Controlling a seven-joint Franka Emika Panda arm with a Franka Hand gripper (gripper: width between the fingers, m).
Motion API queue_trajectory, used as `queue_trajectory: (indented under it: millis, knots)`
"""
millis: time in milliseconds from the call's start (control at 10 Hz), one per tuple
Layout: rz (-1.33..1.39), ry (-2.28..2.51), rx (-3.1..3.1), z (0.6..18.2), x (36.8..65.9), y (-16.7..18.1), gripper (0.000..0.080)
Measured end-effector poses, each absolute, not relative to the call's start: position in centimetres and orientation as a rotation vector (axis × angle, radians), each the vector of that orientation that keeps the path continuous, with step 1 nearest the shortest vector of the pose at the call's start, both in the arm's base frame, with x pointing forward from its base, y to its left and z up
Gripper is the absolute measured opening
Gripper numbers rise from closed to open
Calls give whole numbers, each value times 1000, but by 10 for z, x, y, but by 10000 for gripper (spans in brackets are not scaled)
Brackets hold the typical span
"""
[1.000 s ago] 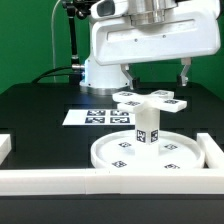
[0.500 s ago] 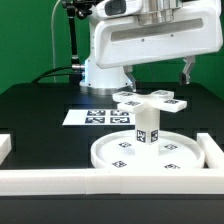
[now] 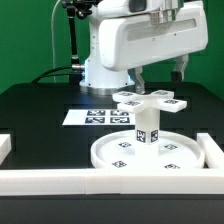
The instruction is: Assemble round table
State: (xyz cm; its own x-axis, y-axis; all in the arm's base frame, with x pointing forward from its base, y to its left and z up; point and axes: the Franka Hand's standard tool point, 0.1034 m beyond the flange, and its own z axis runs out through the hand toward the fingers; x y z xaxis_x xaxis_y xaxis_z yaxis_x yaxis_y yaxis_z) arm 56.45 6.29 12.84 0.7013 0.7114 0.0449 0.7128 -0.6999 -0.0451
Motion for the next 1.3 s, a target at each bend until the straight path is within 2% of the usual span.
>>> queue_trajectory:
  millis: [300, 800, 1300]
  knots:
    - [-39, -1383, -2759, 127, 564, 57, 649]
    - [17, -2068, -2360, 124, 562, 57, 649]
    - [43, -2171, -2267, 121, 560, 47, 649]
